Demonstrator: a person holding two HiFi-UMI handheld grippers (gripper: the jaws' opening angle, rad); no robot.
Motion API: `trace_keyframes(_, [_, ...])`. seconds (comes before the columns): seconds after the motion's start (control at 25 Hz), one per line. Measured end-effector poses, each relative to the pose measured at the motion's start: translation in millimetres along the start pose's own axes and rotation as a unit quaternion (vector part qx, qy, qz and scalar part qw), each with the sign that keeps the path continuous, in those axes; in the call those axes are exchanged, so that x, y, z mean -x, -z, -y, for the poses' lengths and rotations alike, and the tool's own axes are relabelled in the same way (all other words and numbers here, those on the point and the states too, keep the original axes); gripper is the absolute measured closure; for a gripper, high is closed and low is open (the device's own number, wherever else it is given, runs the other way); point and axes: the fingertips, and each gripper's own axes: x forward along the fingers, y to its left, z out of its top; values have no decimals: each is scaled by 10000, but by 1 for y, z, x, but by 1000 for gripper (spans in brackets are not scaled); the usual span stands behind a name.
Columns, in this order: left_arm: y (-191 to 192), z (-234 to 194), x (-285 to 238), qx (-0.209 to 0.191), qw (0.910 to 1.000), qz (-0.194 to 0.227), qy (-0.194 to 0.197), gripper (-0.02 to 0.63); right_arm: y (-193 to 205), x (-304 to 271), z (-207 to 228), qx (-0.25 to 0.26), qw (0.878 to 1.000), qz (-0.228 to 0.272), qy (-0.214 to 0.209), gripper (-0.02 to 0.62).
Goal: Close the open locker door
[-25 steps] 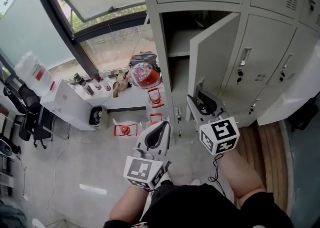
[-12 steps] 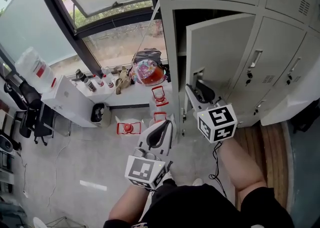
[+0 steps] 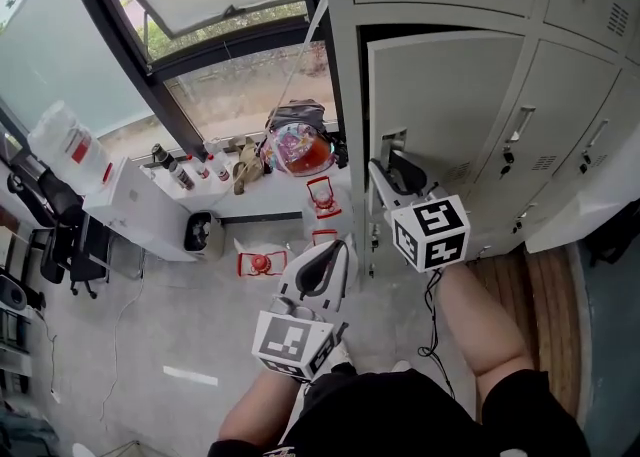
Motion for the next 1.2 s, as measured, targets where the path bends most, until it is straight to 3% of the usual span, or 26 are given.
trace_keyframes(0.68, [1, -38, -22, 19, 10000, -23, 20, 588, -2, -47, 18, 1, 10000, -33, 74, 454])
trace_keyframes(1.2, [3, -40, -40, 3, 9998, -139, 115, 588, -2, -52, 20, 69, 9999, 74, -125, 457])
